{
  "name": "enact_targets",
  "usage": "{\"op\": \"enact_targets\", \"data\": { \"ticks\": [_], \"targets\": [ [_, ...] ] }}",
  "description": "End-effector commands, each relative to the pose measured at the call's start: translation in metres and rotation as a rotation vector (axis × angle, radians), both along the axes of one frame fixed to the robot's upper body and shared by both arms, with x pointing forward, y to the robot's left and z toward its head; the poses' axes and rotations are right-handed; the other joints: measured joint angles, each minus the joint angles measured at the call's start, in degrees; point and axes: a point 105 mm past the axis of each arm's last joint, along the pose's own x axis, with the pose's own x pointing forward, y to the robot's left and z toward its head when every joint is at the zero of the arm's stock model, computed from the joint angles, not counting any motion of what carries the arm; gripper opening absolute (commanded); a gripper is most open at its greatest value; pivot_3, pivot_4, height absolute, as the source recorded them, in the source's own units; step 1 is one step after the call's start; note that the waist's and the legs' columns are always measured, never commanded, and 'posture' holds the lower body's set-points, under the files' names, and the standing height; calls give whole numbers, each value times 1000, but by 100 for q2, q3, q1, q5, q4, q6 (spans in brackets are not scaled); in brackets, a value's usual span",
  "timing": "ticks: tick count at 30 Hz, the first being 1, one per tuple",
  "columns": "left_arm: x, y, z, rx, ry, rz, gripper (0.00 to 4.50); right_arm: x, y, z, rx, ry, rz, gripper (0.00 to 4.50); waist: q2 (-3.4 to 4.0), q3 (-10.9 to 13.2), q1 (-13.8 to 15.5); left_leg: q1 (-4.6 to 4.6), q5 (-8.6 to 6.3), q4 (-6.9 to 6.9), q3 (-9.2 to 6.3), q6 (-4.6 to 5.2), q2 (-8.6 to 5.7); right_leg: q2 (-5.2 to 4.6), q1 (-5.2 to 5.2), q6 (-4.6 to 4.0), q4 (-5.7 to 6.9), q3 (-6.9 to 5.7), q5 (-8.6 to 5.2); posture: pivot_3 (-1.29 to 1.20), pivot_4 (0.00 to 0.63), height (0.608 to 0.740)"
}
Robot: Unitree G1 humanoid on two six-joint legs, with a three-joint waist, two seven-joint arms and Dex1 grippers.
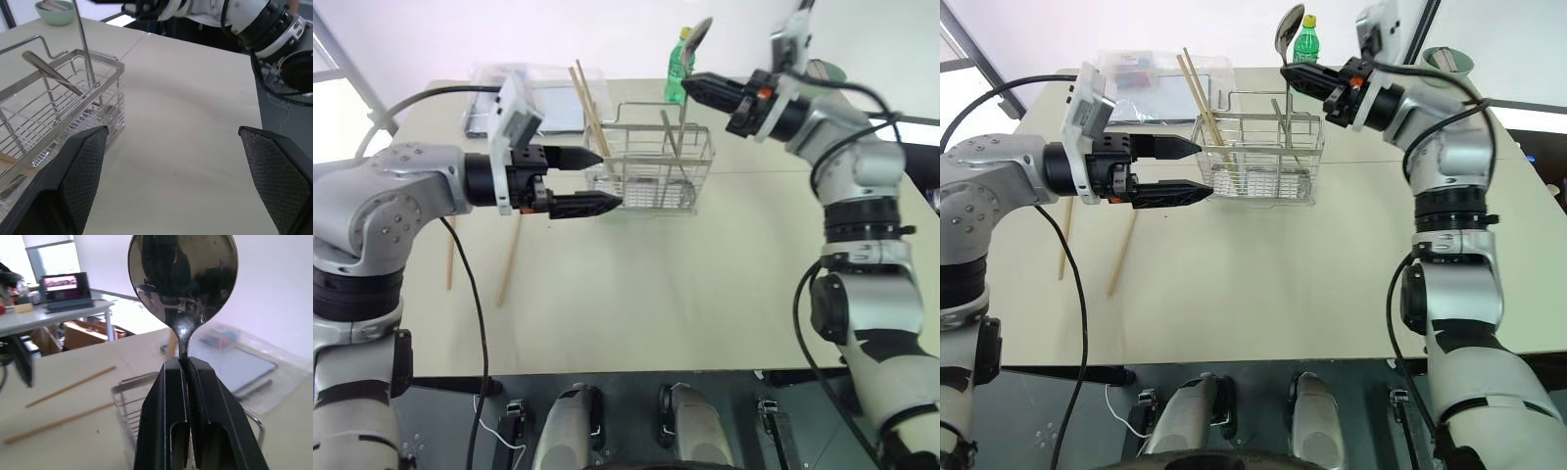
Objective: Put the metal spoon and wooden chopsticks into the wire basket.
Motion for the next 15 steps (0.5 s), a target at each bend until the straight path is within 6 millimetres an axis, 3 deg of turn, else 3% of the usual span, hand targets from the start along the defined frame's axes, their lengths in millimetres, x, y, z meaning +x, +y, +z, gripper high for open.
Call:
{"op": "enact_targets", "data": {
  "ticks": [1,3,7,10,15],
  "targets": [
    [-6,4,17,-21,-67,11,4500,6,-7,18,57,-73,-59,41,0,0,2,0,0,0,-1,0,0,2,0,0,0,0,0,0,150,707],
    [-6,5,18,-20,-68,20,4500,9,-7,14,40,-73,-68,41,0,0,2,0,0,0,-1,0,1,2,0,0,0,0,0,0,150,707],
    [-5,9,21,-26,-78,43,4500,16,-1,-22,-94,-18,-83,41,0,0,-15,1,0,-1,-2,0,1,5,0,0,0,1,0,0,150,707],
    [-3,10,22,-31,-88,64,4500,16,2,-35,-119,14,-80,1028,0,0,-15,1,0,-1,-2,-1,2,6,0,-1,0,1,0,0,150,707],
    [1,14,24,-39,-101,100,4500,15,-1,-28,-128,-11,-106,3515,0,0,-14,4,1,0,-2,-2,3,6,3,-1,0,3,0,0,150,707]
  ]
}}
